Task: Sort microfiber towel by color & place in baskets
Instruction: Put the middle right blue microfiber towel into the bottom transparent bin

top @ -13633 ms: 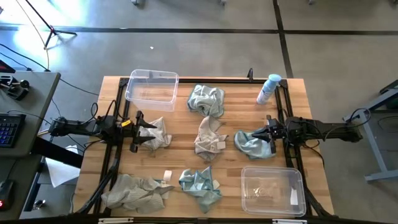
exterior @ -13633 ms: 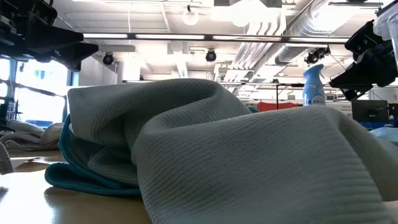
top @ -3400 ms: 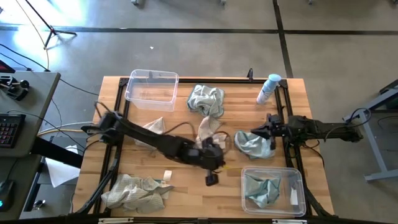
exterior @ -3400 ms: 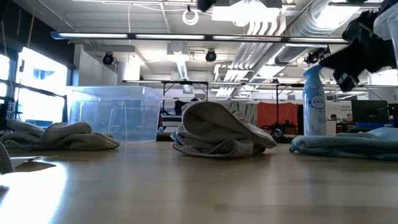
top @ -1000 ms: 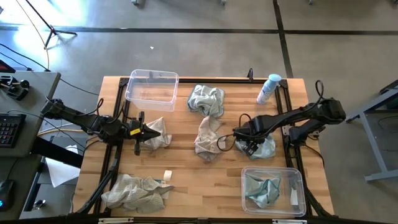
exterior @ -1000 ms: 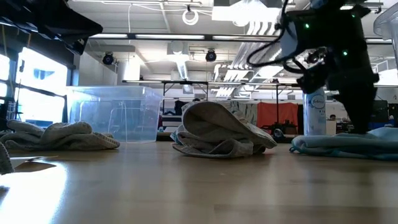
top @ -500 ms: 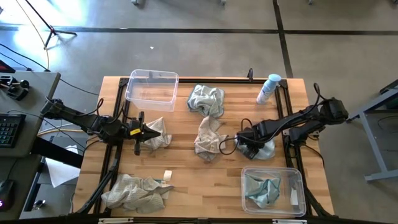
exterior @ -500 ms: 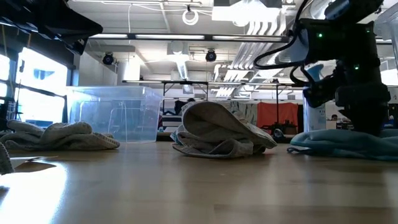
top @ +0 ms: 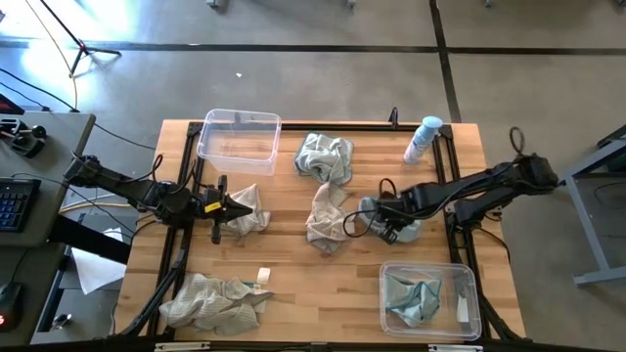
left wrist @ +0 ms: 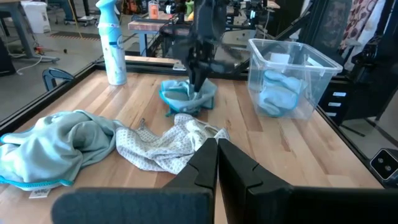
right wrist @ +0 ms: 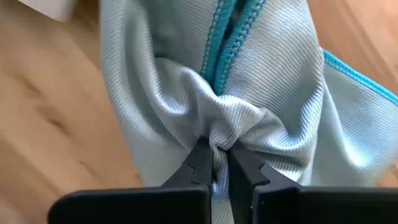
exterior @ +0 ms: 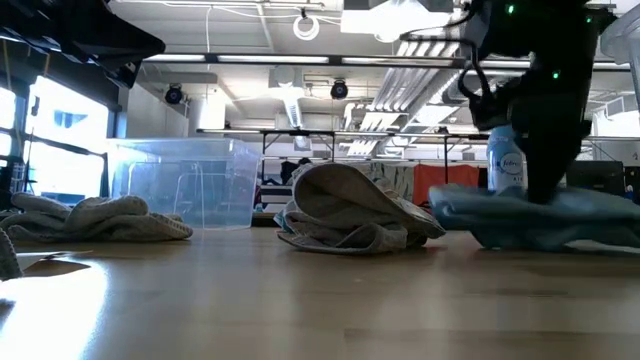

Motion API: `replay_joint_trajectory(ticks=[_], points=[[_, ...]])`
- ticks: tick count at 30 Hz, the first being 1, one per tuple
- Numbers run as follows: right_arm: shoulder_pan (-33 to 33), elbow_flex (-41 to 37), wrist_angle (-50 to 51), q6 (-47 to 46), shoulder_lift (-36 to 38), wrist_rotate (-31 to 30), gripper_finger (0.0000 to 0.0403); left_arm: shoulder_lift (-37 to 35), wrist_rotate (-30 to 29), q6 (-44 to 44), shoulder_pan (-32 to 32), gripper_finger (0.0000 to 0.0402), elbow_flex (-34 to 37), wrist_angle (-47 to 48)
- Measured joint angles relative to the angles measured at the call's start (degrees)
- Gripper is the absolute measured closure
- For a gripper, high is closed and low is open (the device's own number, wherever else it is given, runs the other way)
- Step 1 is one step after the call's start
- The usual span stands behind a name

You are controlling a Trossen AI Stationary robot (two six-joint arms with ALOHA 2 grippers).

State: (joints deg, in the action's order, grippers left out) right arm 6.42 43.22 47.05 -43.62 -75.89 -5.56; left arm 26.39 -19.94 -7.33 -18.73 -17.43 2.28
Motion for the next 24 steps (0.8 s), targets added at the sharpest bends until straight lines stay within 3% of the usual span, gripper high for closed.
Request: replay_joint_trajectory(ticks=[9, 17, 24], points=[[1.4, 5.5, 7.8, -1.1, 9.9, -1.9, 0.0399, 0.0, 0.0, 0.0, 0.0, 0.0401, 0.0, 0.0], [11.5, 25.2, 25.1, -7.4, 11.5, -7.5, 0.0401, 0.0, 0.0, 0.0, 0.0, 0.0401, 0.0, 0.0], [25.1, 41.7, 31.3, -18.7, 5.9, -10.4, 0.0402, 0.0, 0.0, 0.0, 0.0, 0.0401, 0.0, 0.0]])
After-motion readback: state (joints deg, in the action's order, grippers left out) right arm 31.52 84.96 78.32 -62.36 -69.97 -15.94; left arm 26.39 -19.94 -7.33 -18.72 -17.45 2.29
